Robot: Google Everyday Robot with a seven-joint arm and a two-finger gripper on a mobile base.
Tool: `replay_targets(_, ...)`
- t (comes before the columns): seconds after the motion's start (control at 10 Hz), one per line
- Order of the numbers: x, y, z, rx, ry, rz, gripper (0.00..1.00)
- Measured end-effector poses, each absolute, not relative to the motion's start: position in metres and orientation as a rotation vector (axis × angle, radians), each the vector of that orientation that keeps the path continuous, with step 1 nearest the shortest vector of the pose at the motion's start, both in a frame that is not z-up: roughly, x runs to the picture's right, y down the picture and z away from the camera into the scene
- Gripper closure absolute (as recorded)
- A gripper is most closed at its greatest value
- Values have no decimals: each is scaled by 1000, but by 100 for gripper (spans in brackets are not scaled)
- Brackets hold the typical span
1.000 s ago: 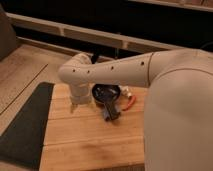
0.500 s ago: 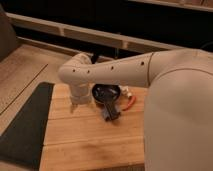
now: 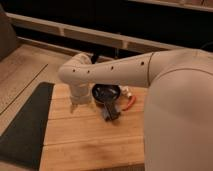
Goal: Push the ceramic bowl across the table
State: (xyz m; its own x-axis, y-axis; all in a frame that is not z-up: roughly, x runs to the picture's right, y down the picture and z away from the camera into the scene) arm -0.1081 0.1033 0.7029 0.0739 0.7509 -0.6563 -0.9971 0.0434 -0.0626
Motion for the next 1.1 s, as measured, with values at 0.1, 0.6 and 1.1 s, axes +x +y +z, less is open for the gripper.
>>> replay_targets(0.1, -108, 103, 703, -592, 523, 1433, 35)
replay_targets(0.6, -100, 99, 707, -582, 528, 1452, 35)
replay_targets(1.1, 9, 48, 765, -468, 570, 1613, 35)
